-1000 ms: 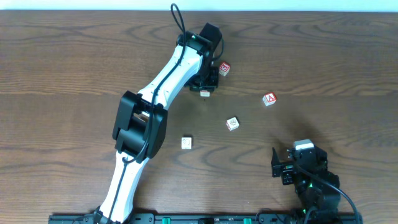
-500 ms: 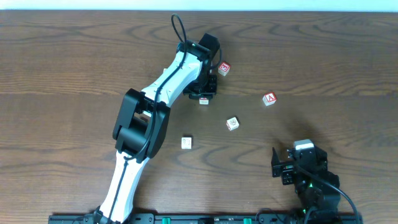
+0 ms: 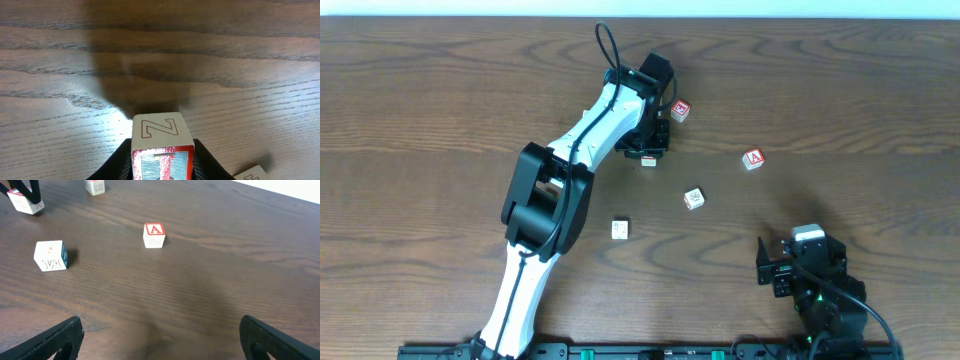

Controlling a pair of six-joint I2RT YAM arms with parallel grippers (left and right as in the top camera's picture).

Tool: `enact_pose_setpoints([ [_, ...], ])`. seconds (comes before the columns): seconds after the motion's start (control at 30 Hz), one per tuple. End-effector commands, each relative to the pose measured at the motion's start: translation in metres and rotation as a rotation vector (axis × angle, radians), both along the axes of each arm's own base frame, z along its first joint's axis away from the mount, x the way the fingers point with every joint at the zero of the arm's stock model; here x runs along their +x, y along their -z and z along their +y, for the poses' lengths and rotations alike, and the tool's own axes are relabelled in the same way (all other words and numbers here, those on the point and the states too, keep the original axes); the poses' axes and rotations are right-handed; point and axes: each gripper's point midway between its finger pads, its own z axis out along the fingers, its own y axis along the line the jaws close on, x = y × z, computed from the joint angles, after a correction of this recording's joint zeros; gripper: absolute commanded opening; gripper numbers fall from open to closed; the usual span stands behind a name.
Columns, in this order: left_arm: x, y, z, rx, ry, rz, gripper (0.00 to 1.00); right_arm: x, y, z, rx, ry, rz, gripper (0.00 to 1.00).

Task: Spell out Ai2
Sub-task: 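Lower the I block onto the table and open the left gripper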

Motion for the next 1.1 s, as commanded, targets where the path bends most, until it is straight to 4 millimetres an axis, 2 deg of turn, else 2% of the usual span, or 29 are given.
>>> enact_pose_setpoints([
  [0.0, 0.0, 0.005, 0.002, 0.009, -0.003, 0.009, 0.25, 0.0, 0.0, -0.002, -0.008, 0.002, -0.006, 0.99],
  [0.27, 0.0, 0.005, 0.003, 0.01, -0.001, 0.009, 0.39, 0.0, 0.0, -0.002, -0.009, 0.002, -0.006, 0.99],
  [0.7, 0.003, 0.006, 0.008, 0.038, 0.0, -0.008, 0.41, 0.0, 0.0, -0.002, -0.008, 0.002, -0.006, 0.99],
  [0.83, 0.005, 0.006, 0.009, 0.047, -0.001, -0.018, 0.49, 0.0, 0.0, -0.002, -0.008, 0.002, -0.006, 0.99],
  [0.97, 0.009, 0.006, 0.012, 0.047, -0.009, -0.025, 0.66, 0.0, 0.0, -0.002, -0.008, 0.002, -0.006, 0.99],
  [1.07, 0.013, 0.005, 0.015, 0.041, -0.021, -0.028, 0.69, 0.0, 0.0, -0.002, -0.008, 0.002, -0.006, 0.99],
])
